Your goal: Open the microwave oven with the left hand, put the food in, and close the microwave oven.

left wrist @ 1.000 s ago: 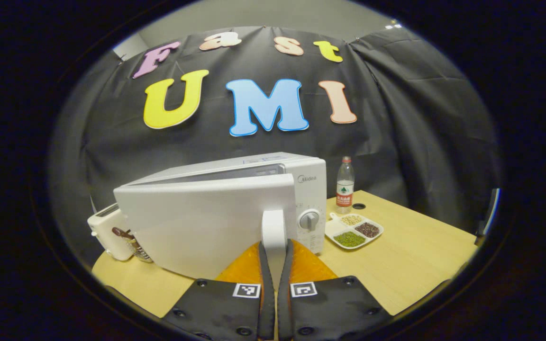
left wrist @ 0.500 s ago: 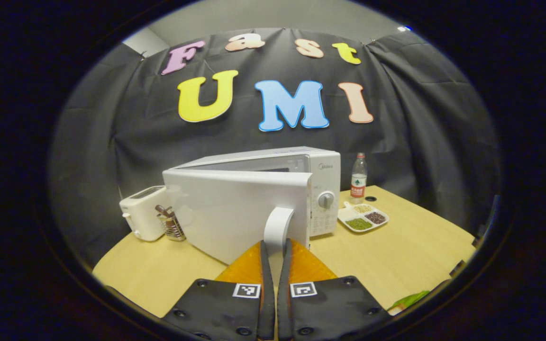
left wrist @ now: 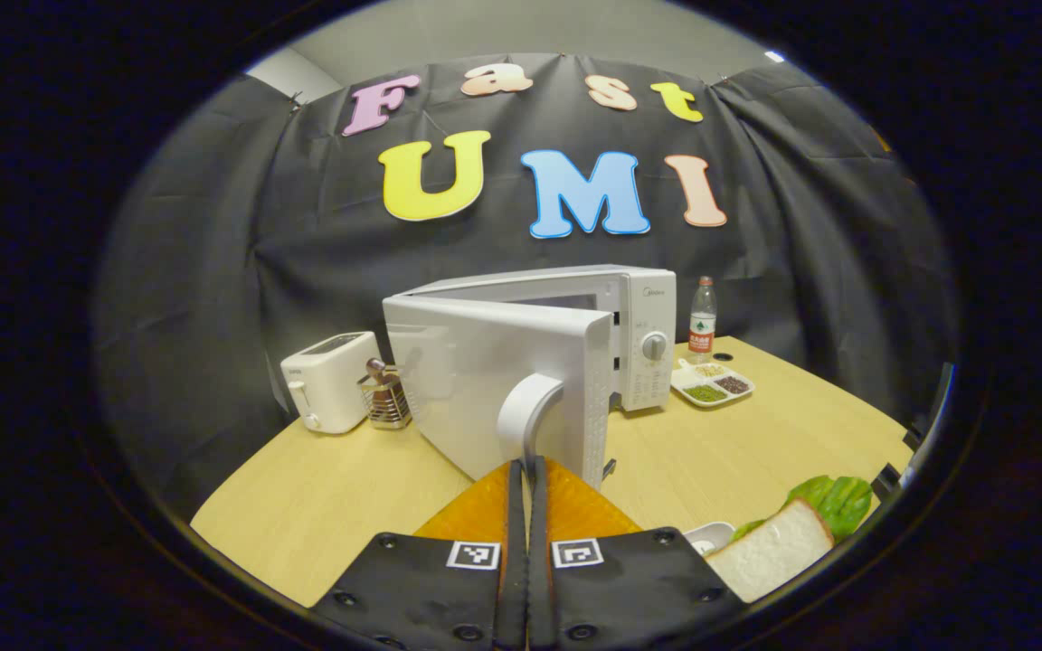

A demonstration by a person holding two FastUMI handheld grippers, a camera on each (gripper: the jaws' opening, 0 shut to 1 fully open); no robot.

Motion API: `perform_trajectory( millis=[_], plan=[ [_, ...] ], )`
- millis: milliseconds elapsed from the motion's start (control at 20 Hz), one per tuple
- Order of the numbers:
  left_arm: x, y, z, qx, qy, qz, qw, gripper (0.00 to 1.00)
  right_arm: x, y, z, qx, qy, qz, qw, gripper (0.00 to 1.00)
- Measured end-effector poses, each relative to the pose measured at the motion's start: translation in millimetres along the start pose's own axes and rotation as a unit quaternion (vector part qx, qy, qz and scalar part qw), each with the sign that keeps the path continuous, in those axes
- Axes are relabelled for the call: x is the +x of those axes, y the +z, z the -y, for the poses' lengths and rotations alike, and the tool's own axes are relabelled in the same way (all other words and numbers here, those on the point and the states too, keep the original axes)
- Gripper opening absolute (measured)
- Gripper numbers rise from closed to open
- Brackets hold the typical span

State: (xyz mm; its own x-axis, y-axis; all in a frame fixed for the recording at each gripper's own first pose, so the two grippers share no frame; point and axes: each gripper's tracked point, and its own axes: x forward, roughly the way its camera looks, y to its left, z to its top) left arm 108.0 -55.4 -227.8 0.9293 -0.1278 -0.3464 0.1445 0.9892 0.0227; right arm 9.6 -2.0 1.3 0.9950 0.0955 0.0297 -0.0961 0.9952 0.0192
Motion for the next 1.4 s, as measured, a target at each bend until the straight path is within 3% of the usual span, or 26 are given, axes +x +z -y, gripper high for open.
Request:
perform_trajectory(
  millis=[150, 500, 650, 950, 1000, 1400],
  plan=[
    [-13.1, -6.1, -22.3, -0.002, -0.008, -0.003, 1.000, 0.07, 1.4, 3.1, -31.6, 0.002, 0.006, 0.002, 1.000, 0.96],
    [-38.0, -18.1, -79.5, -0.007, -0.020, -0.009, 1.000, 0.10, 1.1, 6.9, -98.3, -0.002, 0.018, 0.006, 1.000, 0.96],
    [-45.2, -23.6, -102.7, -0.010, -0.022, -0.011, 1.000, 0.07, 2.7, 5.0, -120.4, 0.002, 0.020, 0.005, 1.000, 0.96],
    [-52.7, -29.3, -150.5, -0.018, -0.021, -0.015, 0.999, 0.10, 9.2, 2.9, -160.6, 0.007, 0.022, 0.004, 1.000, 0.96],
    [-53.8, -31.2, -157.9, -0.021, -0.021, -0.016, 0.999, 0.07, 11.5, 2.7, -167.4, 0.007, 0.023, 0.005, 1.000, 0.96],
    [-59.3, -31.8, -217.0, -0.028, 0.012, -0.014, 0.999, 0.07, 27.8, -5.6, -207.7, 0.028, 0.041, -0.010, 0.999, 0.96]
  ],
)
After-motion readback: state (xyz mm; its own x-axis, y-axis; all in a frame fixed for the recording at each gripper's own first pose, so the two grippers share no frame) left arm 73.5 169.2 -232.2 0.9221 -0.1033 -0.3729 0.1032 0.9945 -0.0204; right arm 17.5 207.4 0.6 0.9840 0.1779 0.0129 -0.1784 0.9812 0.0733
